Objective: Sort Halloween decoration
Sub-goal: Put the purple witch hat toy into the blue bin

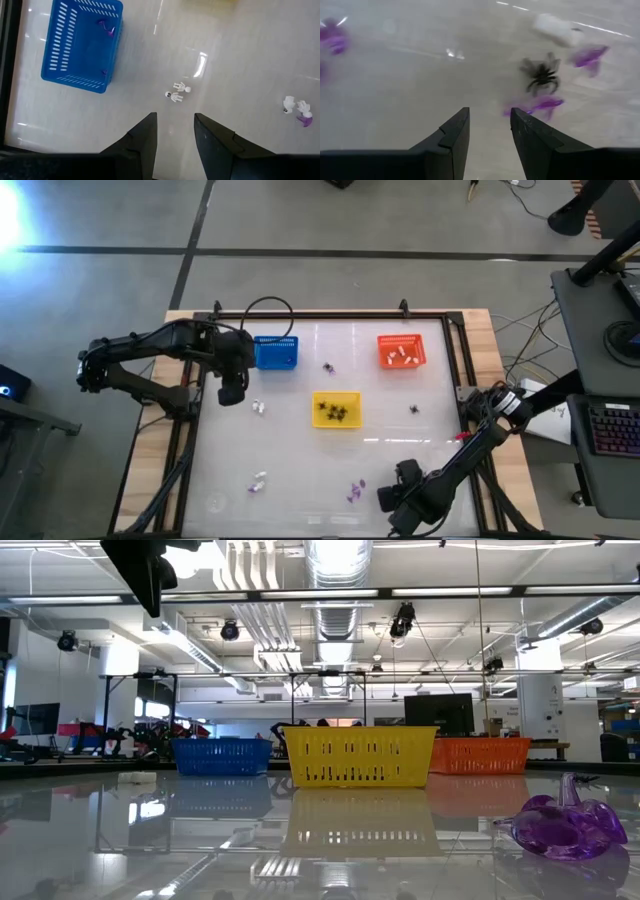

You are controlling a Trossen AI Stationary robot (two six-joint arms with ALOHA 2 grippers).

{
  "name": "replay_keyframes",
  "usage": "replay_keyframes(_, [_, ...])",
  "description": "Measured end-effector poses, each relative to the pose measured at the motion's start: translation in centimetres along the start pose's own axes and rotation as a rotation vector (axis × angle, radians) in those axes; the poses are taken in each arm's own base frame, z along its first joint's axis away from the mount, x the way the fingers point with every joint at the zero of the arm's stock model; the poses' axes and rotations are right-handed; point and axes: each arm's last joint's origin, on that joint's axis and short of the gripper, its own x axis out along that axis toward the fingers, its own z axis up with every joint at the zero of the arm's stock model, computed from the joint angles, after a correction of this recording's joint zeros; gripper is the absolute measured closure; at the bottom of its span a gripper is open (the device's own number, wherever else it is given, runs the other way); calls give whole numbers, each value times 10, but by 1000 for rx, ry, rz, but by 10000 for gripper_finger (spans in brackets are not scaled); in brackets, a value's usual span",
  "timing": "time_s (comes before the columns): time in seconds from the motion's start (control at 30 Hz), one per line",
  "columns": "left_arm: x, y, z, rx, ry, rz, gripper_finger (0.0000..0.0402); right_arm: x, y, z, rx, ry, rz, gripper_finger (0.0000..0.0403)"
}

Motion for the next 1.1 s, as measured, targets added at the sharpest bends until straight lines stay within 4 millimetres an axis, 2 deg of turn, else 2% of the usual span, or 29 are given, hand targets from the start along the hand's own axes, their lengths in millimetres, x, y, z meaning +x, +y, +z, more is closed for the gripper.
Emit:
replay_keyframes(0.13, [0,0,0,-6,3,0,290,7,-6,1,26,46,-67,266])
replay_keyframes(0.9, [0,0,0,-8,3,0,290,24,-7,1,63,81,-17,267])
replay_keyframes(1.0, [0,0,0,-7,3,0,290,25,-7,1,68,80,-17,283])
replay_keyframes(1.1, [0,0,0,-7,3,0,290,25,-8,2,77,79,-17,316])
